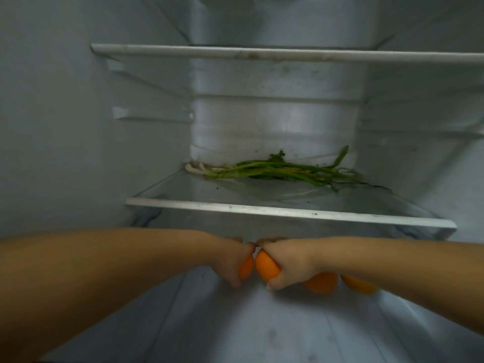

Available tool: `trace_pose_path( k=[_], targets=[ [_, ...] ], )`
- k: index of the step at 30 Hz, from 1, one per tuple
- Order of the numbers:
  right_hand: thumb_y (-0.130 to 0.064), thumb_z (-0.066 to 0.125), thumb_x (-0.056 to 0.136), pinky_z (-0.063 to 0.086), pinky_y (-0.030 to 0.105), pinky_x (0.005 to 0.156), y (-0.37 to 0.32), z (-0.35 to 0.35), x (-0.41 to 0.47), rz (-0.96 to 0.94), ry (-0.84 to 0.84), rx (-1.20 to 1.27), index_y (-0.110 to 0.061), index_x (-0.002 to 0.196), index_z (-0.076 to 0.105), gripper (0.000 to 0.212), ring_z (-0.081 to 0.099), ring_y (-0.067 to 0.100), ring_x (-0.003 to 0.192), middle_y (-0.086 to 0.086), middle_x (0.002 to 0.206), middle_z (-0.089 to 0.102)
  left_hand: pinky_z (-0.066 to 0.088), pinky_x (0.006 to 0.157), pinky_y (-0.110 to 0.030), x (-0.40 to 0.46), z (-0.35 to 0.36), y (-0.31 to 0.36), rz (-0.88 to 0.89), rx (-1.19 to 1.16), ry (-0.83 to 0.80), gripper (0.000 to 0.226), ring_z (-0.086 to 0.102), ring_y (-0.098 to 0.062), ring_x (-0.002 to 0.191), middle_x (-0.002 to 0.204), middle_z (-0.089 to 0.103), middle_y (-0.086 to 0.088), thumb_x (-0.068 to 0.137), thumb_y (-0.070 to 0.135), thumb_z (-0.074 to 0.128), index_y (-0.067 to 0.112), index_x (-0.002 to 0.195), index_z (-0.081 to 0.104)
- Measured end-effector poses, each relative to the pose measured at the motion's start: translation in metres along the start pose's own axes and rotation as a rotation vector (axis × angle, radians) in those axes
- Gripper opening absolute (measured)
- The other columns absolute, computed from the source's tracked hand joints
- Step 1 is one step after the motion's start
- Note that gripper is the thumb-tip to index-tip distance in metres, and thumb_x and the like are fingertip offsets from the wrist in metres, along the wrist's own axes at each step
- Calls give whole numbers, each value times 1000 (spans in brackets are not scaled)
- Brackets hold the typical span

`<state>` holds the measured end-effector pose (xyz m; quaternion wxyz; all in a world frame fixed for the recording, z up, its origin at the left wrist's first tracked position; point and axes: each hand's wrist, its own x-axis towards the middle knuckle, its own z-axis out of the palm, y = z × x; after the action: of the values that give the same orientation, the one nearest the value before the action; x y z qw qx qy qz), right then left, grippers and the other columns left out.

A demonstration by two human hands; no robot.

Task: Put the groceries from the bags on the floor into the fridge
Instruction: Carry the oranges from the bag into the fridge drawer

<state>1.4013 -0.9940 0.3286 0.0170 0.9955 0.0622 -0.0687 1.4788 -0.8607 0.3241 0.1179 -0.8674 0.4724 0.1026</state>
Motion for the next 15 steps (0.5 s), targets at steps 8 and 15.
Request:
trace_pose_path(
  k=[8, 15],
  targets=[
    [-55, 57, 85, 26, 40, 116, -30, -47, -49, 104, -232, -159, -21, 151, -6, 98, 20, 28, 144, 8, 159, 8, 35, 109, -41, -52, -43, 17, -167, 89, -183, 85, 38, -31, 133, 149, 31, -11, 83, 45, 67, 16, 148, 21],
    [-30, 54, 94, 57, 32, 70, -82, -90, -116, 36, -25, 23, -8, 120, 61, 34, 64, 18, 80, 9, 101, 68, 51, 71, -35, -169, -71, 58, -308, -168, 197, 33, 57, -18, 68, 85, 65, -7, 91, 26, 59, 6, 118, 63]
  ],
)
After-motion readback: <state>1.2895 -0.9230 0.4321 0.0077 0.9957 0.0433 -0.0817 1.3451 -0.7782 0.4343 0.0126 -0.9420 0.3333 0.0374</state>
